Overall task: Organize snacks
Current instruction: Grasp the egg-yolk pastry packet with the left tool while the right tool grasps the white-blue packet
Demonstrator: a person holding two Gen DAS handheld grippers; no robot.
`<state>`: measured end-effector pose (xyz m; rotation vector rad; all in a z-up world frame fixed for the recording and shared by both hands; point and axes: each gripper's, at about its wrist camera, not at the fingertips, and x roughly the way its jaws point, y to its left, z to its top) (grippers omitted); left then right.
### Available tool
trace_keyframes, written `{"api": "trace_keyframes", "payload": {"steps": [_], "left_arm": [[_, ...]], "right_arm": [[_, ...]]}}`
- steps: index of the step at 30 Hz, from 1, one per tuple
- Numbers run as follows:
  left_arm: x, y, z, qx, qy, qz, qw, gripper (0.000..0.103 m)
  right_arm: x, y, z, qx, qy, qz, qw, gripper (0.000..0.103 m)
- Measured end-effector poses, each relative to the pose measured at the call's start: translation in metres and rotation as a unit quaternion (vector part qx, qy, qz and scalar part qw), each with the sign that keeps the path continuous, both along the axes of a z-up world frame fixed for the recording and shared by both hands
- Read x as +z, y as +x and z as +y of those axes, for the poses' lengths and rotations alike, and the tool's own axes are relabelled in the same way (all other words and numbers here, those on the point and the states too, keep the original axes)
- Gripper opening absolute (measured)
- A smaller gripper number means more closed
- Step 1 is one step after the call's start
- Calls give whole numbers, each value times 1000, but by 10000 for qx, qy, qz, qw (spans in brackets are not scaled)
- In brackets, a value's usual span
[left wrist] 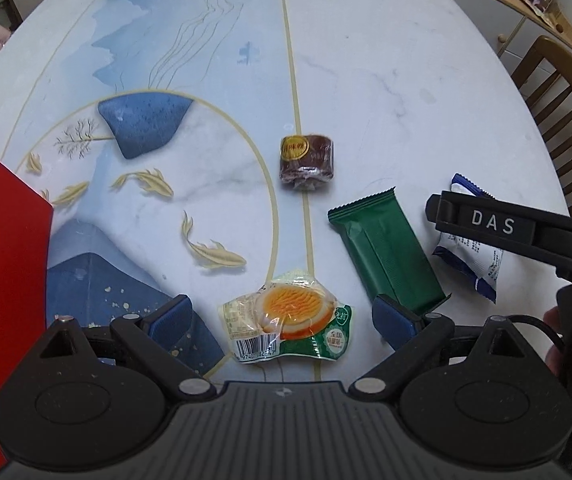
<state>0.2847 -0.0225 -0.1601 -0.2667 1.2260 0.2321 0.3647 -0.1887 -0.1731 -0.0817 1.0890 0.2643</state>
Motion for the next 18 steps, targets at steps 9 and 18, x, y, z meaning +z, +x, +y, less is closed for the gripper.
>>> {"api": "trace_keyframes", "payload": {"steps": [9, 18], "left_arm": [[-6, 2, -5, -119, 38, 81, 9999, 72], [-3, -8, 0, 56, -47, -1, 10000, 71]], "right_arm": [[1, -9, -1, 92, -86, -122, 9998, 67], [4, -16, -15, 81, 130, -127, 9998, 61]]}}
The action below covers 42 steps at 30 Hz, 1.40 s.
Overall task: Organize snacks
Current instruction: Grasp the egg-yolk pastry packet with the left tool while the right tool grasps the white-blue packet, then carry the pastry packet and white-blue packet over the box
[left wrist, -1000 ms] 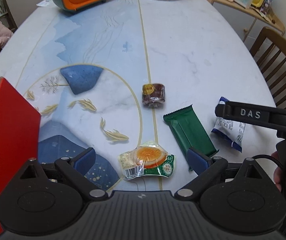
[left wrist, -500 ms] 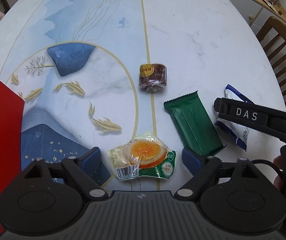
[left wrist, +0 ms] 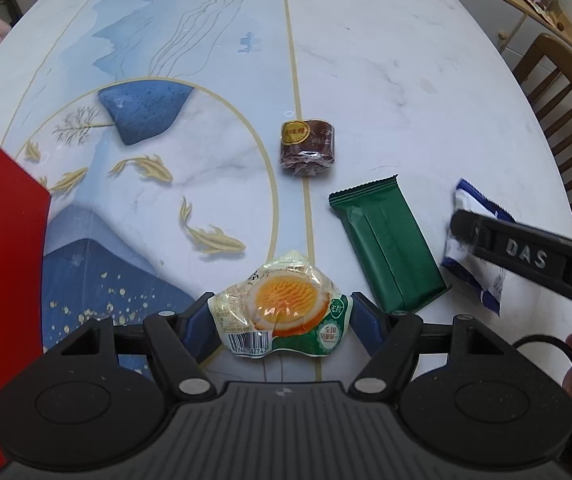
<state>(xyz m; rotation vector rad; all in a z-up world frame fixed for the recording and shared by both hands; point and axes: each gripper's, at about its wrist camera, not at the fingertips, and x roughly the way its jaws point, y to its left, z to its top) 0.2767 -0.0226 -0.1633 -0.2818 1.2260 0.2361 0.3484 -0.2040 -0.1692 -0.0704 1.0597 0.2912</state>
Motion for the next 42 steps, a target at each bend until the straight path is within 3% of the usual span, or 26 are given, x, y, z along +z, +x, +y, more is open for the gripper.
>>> {"api": "trace_keyframes", "payload": {"steps": [10, 22, 42], "left_arm": [[23, -25, 6, 202, -52, -258, 9994, 71], [80, -73, 10, 180, -20, -871, 9960, 72], [145, -177, 82, 215, 90, -1429, 9895, 72]], "right_arm": [[24, -30, -19, 276, 119, -219, 9993, 60], [82, -81, -24, 747, 433, -611, 9944, 60], [147, -172, 49, 1394, 627, -994, 9832, 60]]}}
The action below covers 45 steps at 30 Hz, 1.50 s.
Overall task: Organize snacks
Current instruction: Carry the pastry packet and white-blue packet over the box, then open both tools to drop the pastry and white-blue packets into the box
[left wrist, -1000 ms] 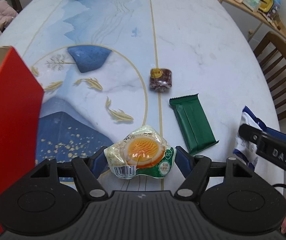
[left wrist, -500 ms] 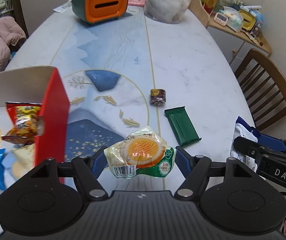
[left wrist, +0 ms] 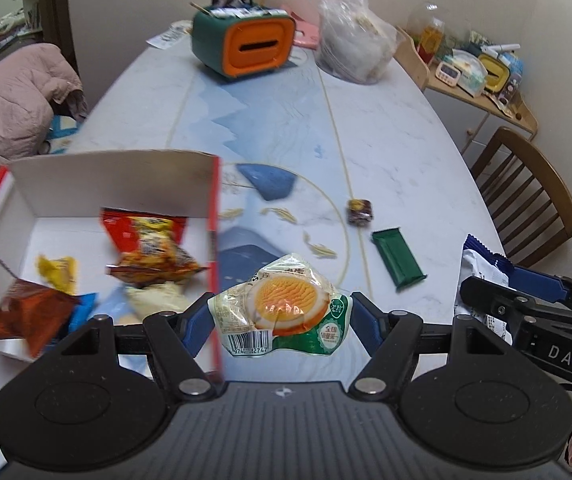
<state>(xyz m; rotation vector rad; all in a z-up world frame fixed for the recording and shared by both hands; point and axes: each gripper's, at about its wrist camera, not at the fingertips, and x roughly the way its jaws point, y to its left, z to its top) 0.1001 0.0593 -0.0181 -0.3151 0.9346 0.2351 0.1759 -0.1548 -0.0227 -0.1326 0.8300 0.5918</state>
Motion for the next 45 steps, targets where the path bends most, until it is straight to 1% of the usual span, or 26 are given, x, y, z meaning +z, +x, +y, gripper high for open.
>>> {"api": "trace_keyframes", "payload": {"steps": [11, 22, 29, 36, 41, 45], "left_arm": [[23, -54, 63, 149, 224, -265, 9993, 72], [24, -89, 128, 406, 322, -310, 9982, 72], [11, -95, 165, 614, 351, -180, 9973, 72], [-13, -87, 194, 730, 391, 43, 9966, 72], [-34, -75, 208, 770, 396, 251, 9959, 72], [-48, -67, 212, 707, 412, 354, 9960, 72]], "right_arm": [[18, -43, 72, 372, 121, -197, 9990, 60], [11, -71, 145, 700, 9, -271, 9972, 60], [-7, -74, 184, 847, -170, -121, 9962, 60], [-30, -75, 219, 1003, -511, -93, 9936, 60], [-50, -74, 238, 1178, -788, -101, 9899, 60], [-63, -72, 249, 1205, -982, -113, 9878, 60]]}}
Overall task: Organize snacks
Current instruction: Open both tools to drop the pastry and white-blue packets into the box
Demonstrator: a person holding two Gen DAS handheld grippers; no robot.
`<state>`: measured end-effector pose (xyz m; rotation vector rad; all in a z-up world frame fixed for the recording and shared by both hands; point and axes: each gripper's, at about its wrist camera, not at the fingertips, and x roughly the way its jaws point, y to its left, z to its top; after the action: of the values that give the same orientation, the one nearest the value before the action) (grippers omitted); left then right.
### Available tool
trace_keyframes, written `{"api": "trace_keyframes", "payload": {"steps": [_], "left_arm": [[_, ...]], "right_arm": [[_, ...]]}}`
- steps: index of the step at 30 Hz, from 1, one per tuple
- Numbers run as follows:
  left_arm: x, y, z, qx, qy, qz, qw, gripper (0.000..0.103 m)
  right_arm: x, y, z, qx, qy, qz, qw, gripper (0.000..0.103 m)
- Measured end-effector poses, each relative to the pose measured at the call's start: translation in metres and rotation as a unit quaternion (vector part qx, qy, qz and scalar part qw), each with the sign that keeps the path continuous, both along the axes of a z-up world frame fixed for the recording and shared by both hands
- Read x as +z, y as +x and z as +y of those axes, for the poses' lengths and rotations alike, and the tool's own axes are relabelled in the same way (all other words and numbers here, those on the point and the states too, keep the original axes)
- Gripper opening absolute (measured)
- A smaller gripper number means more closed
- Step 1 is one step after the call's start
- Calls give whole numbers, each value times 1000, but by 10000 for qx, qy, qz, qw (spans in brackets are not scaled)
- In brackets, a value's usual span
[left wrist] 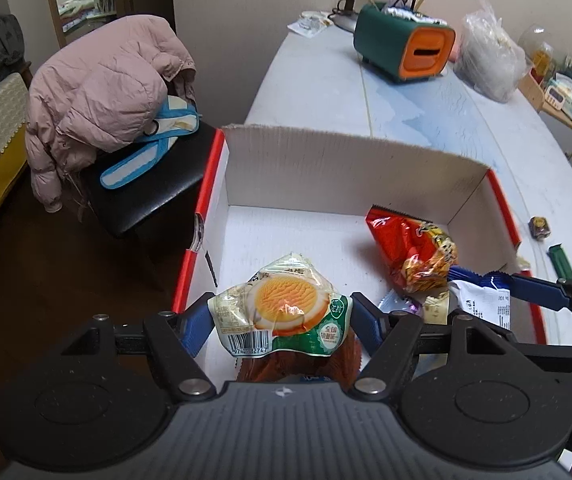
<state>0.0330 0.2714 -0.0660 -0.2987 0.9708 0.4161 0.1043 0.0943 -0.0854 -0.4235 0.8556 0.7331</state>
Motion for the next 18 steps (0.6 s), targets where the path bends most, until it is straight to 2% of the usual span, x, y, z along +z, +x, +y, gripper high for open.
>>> {"api": "trace_keyframes", "payload": {"steps": [10, 12, 18], "left_arm": [[-21, 16, -1, -147, 36, 205, 9997, 72], [-23, 17, -2, -170, 41, 222, 9996, 72], [-20, 14, -5, -203, 47, 179, 9996, 72]], "right_arm": [[-21, 5, 12, -77, -249, -6, 9997, 59], [-24, 7, 12, -68, -281, 7, 9996, 56], [-24, 9, 11, -87, -253, 67, 9996, 58]]}}
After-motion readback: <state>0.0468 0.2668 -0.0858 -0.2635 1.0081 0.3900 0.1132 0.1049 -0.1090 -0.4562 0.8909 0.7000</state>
